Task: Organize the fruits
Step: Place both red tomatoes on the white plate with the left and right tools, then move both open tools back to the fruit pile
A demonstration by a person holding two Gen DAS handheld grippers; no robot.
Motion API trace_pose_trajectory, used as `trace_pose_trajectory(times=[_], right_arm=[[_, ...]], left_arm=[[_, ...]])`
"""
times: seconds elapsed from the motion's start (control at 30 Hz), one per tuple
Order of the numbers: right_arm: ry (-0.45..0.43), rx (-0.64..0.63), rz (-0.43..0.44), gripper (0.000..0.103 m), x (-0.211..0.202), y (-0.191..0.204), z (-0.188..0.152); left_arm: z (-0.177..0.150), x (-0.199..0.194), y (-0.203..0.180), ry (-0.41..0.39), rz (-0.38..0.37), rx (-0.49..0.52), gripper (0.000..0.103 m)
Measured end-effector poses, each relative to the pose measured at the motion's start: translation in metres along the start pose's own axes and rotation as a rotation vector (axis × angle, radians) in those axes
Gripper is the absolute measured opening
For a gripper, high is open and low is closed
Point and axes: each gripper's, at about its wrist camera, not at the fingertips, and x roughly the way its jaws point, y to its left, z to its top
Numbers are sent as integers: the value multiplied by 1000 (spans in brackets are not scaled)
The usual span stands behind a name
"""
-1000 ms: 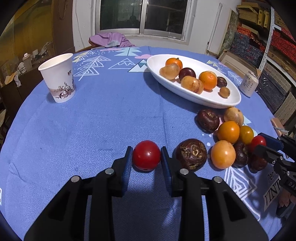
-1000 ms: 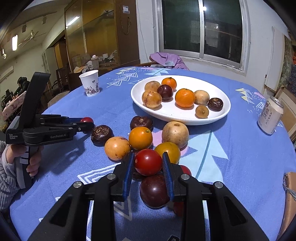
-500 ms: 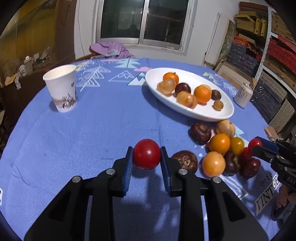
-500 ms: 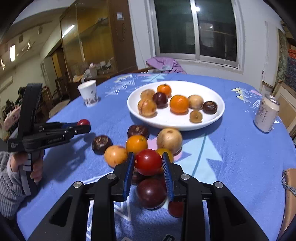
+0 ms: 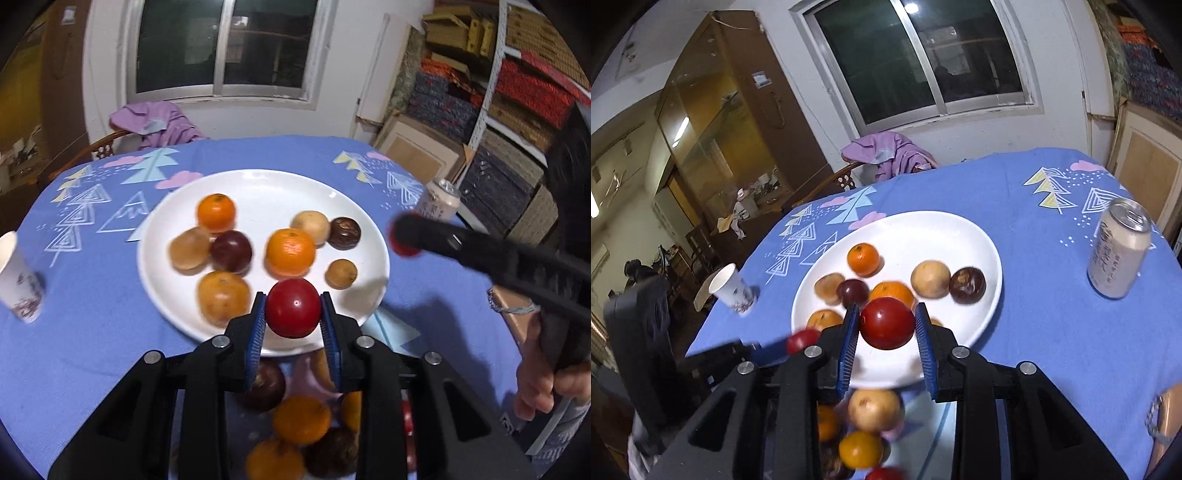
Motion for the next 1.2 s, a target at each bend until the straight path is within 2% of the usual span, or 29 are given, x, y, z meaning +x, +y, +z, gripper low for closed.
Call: trace_pose_trajectory(times=[0.13,0.33,0.37,0.43,0.47,0.5,0.63,0.67,0.8,0.93,1.0,1.13,1.2], right_arm=[[32,18,-6,31,30,-9,12],[84,44,-41,31,60,-24,5],[88,58,-44,32,62,-27,5],[105,90,-22,42,64,-35,4],[101,111,-13,45,63,-38,3],[94,122,-15,45,61,-40,4],[54,109,-12,46,39,-34,6],[44,105,-8,47,33,-32,7],[-6,86,2,62,-4,-22,-1],[-39,69,16,66,-38,-16,-27],[-46,67,13,74,-50,-15,-48],[-18,58,-15,79,-60,-18,-79],[-15,86,-1,86,-66,-22,-87]], left_arm=[[3,31,-4,45,-5,-1,28],[1,61,1,97,-3,0,29],[0,63,2,99,2,2,29],[0,61,6,92,-3,-5,34],[0,58,8,86,-24,-20,41],[1,55,10,81,-24,-26,43],[3,36,17,52,-24,-49,44],[3,31,20,44,-22,-56,46],[-2,-6,32,-21,16,-70,66],[-30,-45,53,-65,74,-91,79],[-49,-59,64,-69,113,-104,84],[-89,-77,82,-60,179,-126,92],[-102,-78,85,-41,208,-135,94]])
